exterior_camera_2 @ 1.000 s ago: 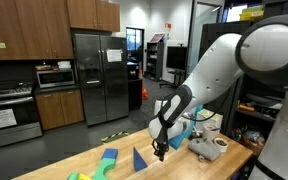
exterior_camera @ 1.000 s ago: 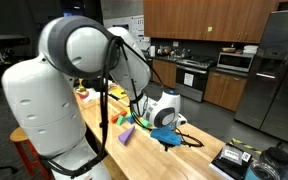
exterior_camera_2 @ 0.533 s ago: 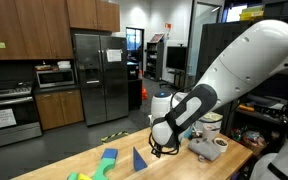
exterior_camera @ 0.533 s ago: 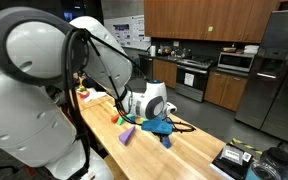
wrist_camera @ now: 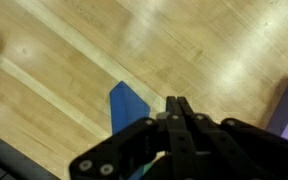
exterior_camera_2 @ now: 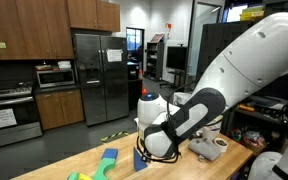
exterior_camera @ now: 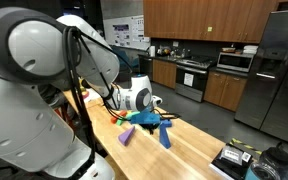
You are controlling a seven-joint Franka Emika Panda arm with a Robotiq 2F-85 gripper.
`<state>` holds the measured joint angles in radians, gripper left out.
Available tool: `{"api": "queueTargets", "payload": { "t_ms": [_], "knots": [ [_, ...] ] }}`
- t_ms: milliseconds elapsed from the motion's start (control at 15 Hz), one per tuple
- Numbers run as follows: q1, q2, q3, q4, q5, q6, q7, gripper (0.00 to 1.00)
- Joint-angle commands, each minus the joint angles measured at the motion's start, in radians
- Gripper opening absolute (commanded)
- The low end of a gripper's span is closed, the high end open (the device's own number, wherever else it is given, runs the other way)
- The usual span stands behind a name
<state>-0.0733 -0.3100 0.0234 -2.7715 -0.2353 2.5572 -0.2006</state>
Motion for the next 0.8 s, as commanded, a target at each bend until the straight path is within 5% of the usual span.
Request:
{"api": "queueTargets", "payload": {
  "t_ms": [0,600,733],
  "knots": [
    [0.041,-0.029,0.033,-0.003,-0.029,-0.049,0.040,0.36],
    [0.123,-0.011,0.115,-0.001,-0.038,-0.080,0.074,0.99],
    [0.140,-0.005,0.134,0.001,-0.045,-0.087,0.087,1.00]
  ]
}}
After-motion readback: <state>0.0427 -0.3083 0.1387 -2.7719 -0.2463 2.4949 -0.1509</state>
